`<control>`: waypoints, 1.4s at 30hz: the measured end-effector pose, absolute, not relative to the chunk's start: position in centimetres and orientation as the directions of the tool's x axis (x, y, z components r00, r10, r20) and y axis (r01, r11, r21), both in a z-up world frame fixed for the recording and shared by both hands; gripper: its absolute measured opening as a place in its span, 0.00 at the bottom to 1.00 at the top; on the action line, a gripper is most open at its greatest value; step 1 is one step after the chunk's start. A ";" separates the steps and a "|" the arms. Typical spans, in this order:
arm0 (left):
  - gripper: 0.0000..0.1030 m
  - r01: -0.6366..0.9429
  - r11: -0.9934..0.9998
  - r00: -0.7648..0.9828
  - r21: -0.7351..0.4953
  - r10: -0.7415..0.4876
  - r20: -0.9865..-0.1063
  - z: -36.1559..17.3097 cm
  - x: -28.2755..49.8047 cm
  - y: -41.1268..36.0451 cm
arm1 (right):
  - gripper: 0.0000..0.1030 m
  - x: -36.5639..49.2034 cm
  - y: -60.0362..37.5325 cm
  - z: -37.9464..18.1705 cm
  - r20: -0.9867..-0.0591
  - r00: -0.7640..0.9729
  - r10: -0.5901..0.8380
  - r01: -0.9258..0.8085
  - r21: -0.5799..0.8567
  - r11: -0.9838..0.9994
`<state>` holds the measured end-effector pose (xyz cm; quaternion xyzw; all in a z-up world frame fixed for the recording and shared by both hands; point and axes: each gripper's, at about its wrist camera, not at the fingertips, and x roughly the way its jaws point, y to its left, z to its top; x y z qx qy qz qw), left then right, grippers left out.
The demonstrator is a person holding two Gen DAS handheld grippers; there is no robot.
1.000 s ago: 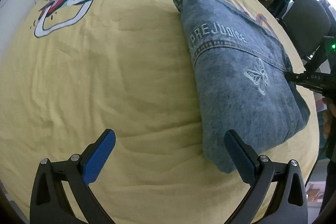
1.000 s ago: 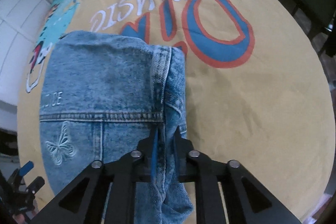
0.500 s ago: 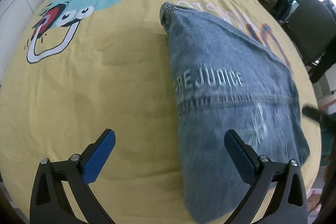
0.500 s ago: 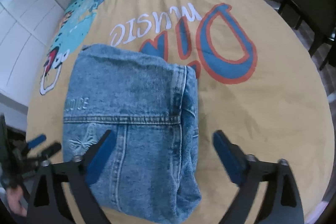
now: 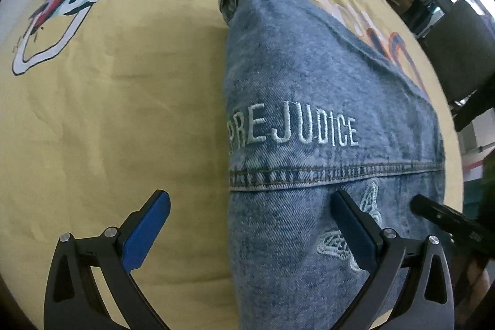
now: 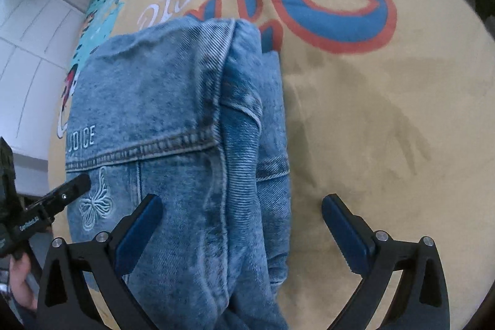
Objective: Fold large clothes
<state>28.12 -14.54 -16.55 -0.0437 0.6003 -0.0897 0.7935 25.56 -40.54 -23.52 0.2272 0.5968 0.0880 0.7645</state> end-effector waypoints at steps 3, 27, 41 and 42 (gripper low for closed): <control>0.99 0.118 0.971 0.271 -0.210 -0.235 -0.933 -15.6 27.4 -14.4 | 1.00 25.4 -40.6 -23.4 -0.864 0.280 0.419 0.133 0.467 0.874; 0.61 0.275 0.932 0.206 -0.236 -0.296 -0.933 -17.8 27.3 -18.5 | 0.53 26.0 -35.5 -23.7 -0.896 0.214 0.388 0.038 0.405 0.914; 0.41 0.359 0.897 0.319 -0.257 -0.377 -0.870 -9.5 24.1 -12.3 | 0.23 23.4 -29.9 -13.9 -0.818 0.360 0.448 -0.111 0.439 0.891; 0.41 0.360 0.901 0.330 -0.241 -0.365 -0.871 -9.2 23.8 -11.7 | 0.23 23.5 -28.9 -13.4 -0.815 0.362 0.452 -0.128 0.437 0.890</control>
